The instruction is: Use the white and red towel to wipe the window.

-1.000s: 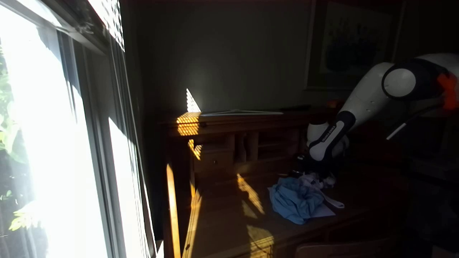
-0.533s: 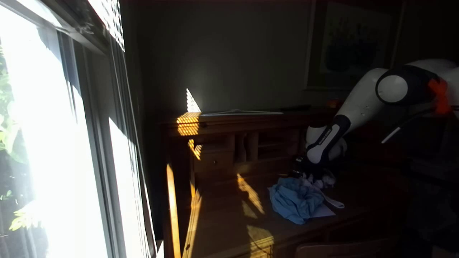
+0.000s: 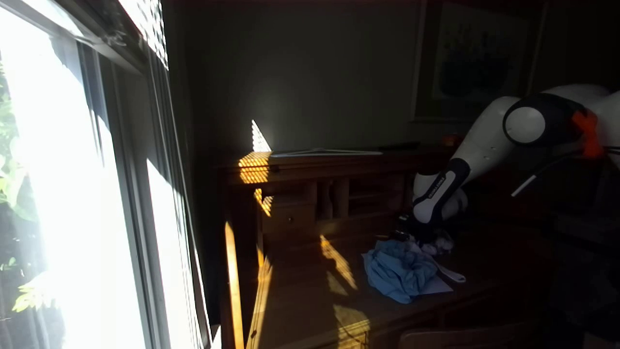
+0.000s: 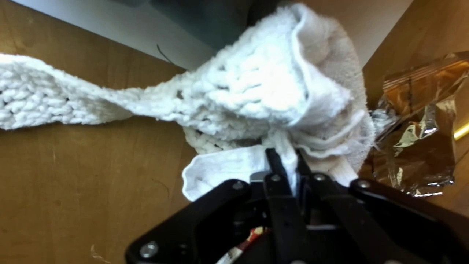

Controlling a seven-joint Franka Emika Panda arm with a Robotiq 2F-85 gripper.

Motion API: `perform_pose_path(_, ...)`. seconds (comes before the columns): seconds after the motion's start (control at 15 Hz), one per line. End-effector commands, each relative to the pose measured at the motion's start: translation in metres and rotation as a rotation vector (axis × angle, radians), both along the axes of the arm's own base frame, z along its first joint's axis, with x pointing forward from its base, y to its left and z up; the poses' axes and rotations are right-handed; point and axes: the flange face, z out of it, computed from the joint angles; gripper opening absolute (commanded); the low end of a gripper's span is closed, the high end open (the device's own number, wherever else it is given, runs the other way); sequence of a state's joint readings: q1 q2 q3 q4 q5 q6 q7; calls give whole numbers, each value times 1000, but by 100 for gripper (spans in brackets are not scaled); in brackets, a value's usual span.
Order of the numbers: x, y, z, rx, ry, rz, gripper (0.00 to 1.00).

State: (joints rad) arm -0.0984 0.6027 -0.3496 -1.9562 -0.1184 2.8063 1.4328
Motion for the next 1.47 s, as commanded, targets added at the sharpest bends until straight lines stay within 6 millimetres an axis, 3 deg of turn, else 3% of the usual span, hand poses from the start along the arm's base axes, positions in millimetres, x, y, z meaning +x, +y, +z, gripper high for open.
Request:
perform_pose_path(0.0, 5, 2, 11, 4, -9, 3, 4)
perform_pose_path(0.6, 2, 34, 77, 39, -62, 164, 4)
perform_pose_path(0.87, -8, 45, 103, 77, -41, 267, 4)
perform_pose_path(1.4, -30, 41, 162, 84, 15, 522, 3)
